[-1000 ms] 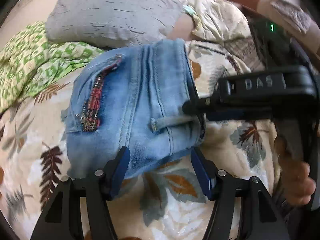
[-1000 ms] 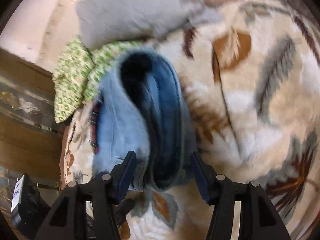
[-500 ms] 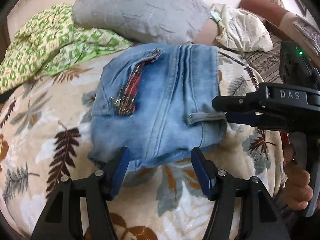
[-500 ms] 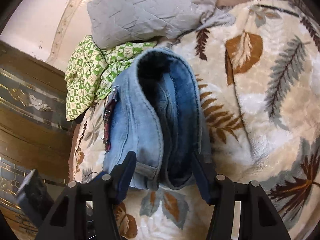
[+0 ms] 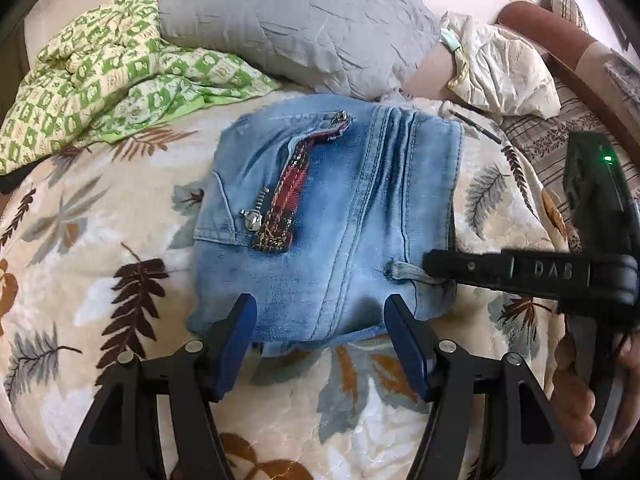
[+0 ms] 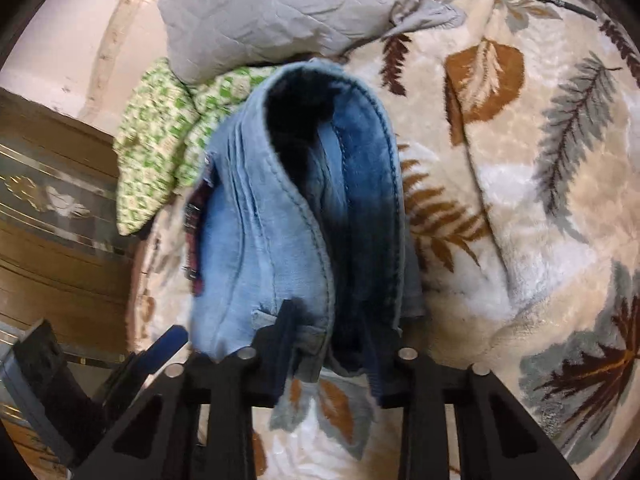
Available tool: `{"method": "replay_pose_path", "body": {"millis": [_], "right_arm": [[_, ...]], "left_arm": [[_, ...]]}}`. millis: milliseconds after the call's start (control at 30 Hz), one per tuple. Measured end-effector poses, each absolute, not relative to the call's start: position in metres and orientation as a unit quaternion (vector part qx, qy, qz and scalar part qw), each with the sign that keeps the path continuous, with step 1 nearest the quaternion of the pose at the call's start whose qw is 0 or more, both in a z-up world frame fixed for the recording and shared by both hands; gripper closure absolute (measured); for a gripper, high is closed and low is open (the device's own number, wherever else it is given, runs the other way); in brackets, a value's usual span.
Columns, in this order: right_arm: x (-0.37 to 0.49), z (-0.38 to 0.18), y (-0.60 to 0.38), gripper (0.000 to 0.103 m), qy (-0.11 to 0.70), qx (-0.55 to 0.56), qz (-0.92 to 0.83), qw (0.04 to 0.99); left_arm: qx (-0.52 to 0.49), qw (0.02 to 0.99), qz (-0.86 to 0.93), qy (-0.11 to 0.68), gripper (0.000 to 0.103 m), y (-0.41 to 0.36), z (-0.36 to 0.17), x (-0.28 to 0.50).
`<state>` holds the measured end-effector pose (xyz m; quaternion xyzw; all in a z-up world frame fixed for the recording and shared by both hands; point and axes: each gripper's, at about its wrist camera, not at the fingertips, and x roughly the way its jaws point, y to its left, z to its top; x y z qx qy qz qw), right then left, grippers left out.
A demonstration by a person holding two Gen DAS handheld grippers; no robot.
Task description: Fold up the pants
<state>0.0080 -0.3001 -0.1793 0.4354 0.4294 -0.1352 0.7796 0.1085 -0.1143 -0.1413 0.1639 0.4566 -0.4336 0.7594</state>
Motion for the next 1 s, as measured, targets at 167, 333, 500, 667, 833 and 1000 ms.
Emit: {"method": "replay_pose_path", "body": {"millis": [167, 333, 500, 667, 833, 1000], "right_arm": [[0.012, -0.187, -0.300, 0.086, 0.452, 0.412, -0.164, 0.774], [0.015, -0.189, -0.302, 0.087, 0.459, 0.400, -0.180, 0.773], [0.016, -0.196, -0.303, 0.087, 0.466, 0.406, -0.180, 0.765], [0.001, -0.182, -0.308, 0.085, 0.430, 0.451, -0.147, 0.768], [-0.029, -0.148, -0.325, 0.012, 0.339, 0.480, -0.154, 0.794], [-0.036, -0.139, -0.331, 0.011, 0.323, 0.473, -0.174, 0.801]], "left_arm": [[0.153, 0.765, -0.433, 0.452, 0.036, -0.103, -0.140, 0.109], [0.150, 0.766, -0.433, 0.451, 0.036, -0.098, -0.139, 0.114], [0.156, 0.763, -0.433, 0.455, 0.036, -0.098, -0.144, 0.111], [0.139, 0.760, -0.444, 0.455, 0.036, -0.095, -0.133, 0.111], [0.098, 0.758, -0.458, 0.454, 0.035, -0.095, -0.106, 0.121], [0.072, 0.757, -0.462, 0.457, 0.034, -0.098, -0.085, 0.128]]}}
